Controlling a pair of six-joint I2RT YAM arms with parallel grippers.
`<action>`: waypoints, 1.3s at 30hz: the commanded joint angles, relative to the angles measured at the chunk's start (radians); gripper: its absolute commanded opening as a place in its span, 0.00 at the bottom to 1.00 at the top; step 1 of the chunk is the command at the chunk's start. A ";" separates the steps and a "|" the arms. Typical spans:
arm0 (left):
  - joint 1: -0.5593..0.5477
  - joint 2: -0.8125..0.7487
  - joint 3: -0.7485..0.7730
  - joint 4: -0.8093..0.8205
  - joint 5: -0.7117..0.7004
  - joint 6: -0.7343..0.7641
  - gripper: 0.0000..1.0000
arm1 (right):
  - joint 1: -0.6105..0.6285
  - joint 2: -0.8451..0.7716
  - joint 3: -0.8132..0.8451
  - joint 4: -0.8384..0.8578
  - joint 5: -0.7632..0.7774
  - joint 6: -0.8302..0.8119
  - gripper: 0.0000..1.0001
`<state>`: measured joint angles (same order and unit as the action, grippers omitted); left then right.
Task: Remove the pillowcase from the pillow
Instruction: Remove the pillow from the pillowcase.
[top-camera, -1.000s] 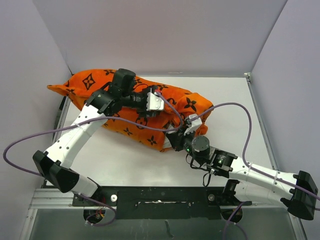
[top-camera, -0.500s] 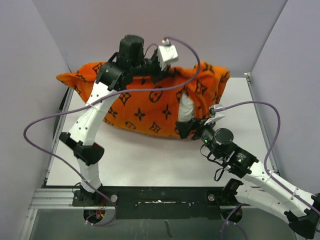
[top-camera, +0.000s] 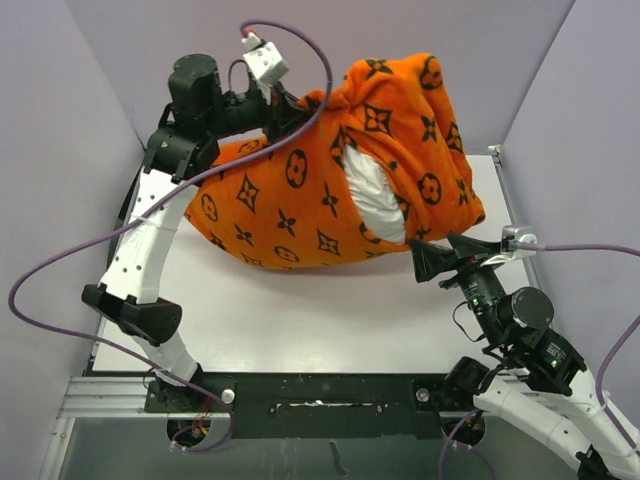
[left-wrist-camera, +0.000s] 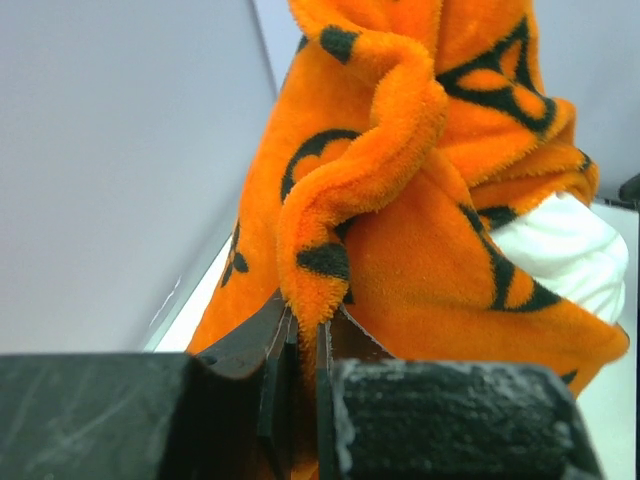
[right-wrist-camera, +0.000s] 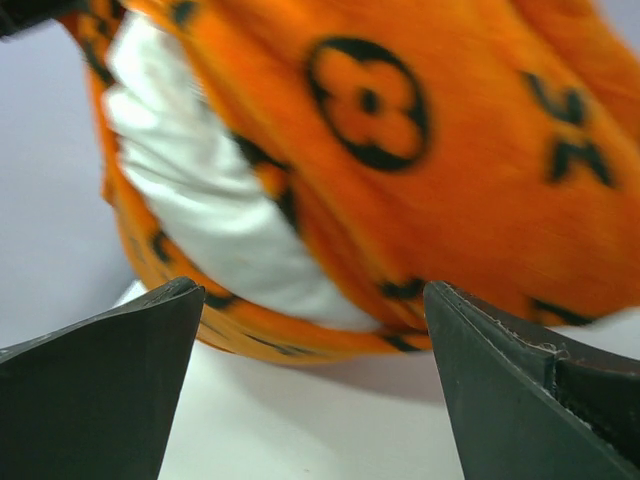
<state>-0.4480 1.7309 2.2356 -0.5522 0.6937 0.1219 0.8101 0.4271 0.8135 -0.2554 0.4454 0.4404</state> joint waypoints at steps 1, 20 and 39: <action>0.089 -0.197 0.004 0.380 0.033 -0.134 0.00 | -0.004 0.058 0.016 -0.097 0.087 -0.118 0.98; 0.232 -0.324 -0.119 0.427 0.142 -0.249 0.00 | -0.098 0.621 0.250 0.150 -0.007 -0.501 0.56; 0.353 -0.351 -0.118 0.510 0.280 -0.416 0.00 | -0.178 0.818 0.375 0.296 -0.104 -0.562 0.78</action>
<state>-0.1135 1.5444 2.0422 -0.3691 0.9195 -0.2474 0.6727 1.2366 1.0740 -0.0624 0.4137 -0.1253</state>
